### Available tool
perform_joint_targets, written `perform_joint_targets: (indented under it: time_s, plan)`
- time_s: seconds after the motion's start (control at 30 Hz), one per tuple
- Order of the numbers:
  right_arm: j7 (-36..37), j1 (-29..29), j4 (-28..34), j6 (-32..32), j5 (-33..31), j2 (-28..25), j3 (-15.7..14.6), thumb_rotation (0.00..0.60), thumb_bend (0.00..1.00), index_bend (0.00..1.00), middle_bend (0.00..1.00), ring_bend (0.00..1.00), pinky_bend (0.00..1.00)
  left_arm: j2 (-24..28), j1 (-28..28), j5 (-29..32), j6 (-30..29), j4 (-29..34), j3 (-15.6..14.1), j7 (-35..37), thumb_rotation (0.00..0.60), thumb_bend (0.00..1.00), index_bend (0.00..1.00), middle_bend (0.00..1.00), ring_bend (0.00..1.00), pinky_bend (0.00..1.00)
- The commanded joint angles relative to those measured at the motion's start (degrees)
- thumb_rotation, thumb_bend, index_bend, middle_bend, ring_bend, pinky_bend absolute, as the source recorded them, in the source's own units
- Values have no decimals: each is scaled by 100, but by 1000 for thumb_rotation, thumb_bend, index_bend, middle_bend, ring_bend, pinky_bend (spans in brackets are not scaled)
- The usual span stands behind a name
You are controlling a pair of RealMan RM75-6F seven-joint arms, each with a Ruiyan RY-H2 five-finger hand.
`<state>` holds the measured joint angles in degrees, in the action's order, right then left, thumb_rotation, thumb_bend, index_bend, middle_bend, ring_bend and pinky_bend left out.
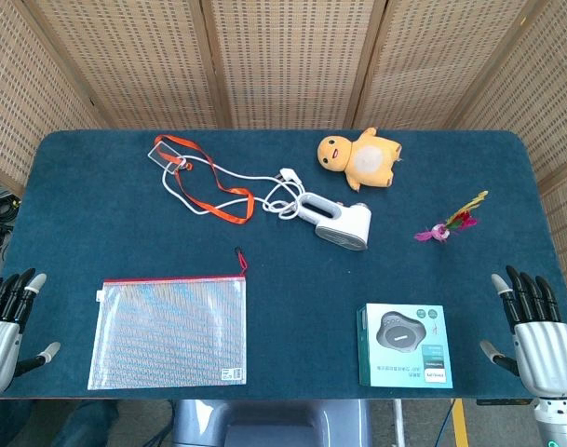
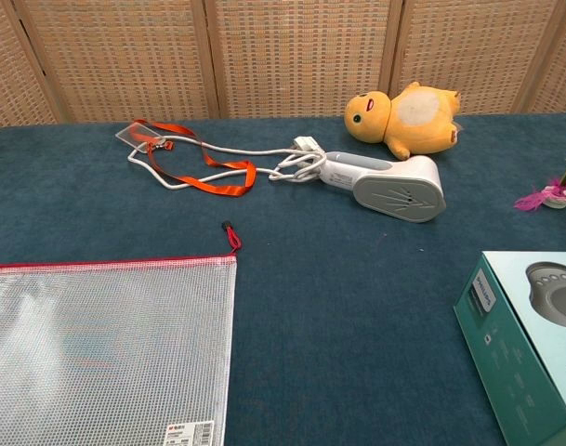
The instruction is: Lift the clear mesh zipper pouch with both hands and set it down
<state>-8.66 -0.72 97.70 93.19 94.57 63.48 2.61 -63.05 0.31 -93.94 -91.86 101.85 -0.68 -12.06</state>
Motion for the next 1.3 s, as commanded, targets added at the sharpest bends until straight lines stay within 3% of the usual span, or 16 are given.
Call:
perform_joint_targets:
  time_s: [0.03,0.3,0.4,0.43,0.53,0.63,0.7,0.73,0.83,0.93,1.1,1.3]
  plan:
    - [15,2,-6,2,1,-5,-1,600,0,14,0,0,0,-8,-1,-3,2,-8,1,-10,600,0,0,0,0,0]
    - [52,14,17,-17,-48,-35,1,600,0,16,0,0,0,-100,-114,38,136,-124,79,-70,600,0,0,0,0,0]
    - [-34,-2,29,-29,-60,-21,27,600,0,18,0,0,0,-247,-494,46,458,-198,347,-213,600,0,0,39,29,21]
    - [-69,-14,35,-47,-85,-9,43,600,0,19,0,0,0,-361,-643,78,519,-240,513,-344,600,0,0,125,103,80]
    - [-158,-33,45,-84,-171,25,87,600,0,19,0,0,0,-653,-1041,148,792,-272,828,-736,600,0,0,698,625,572]
    - [-251,-48,21,-126,-282,64,132,600,0,20,0,0,0,-825,-1561,399,1417,-146,1113,-1308,600,0,58,851,771,767]
    - [-300,-57,2,-147,-355,85,165,600,0,20,0,0,0,-941,-1878,594,1810,-106,1269,-1639,600,0,160,922,835,864]
    - [-375,-70,-32,-179,-446,109,203,600,0,19,0,0,0,-1090,-2265,770,2319,-136,1393,-1885,600,0,190,939,850,889]
    - [-536,-105,-81,-253,-598,182,261,600,0,19,0,0,0,-1405,-2883,1327,3083,-418,1668,-2190,600,5,295,980,885,947]
    - [-721,-129,-171,-341,-785,274,303,600,0,20,0,0,0,-1822,-3571,1861,3904,-1024,1822,-2286,600,101,335,991,894,959]
    - [-874,-152,-268,-398,-961,352,355,600,0,21,0,0,0,-2288,-4214,2192,4564,-1861,1818,-2105,600,268,369,993,898,960]
    - [-1056,-188,-355,-458,-1103,444,389,600,0,23,0,0,0,-2819,-4721,2210,4989,-2799,1639,-1724,600,346,379,1000,904,963]
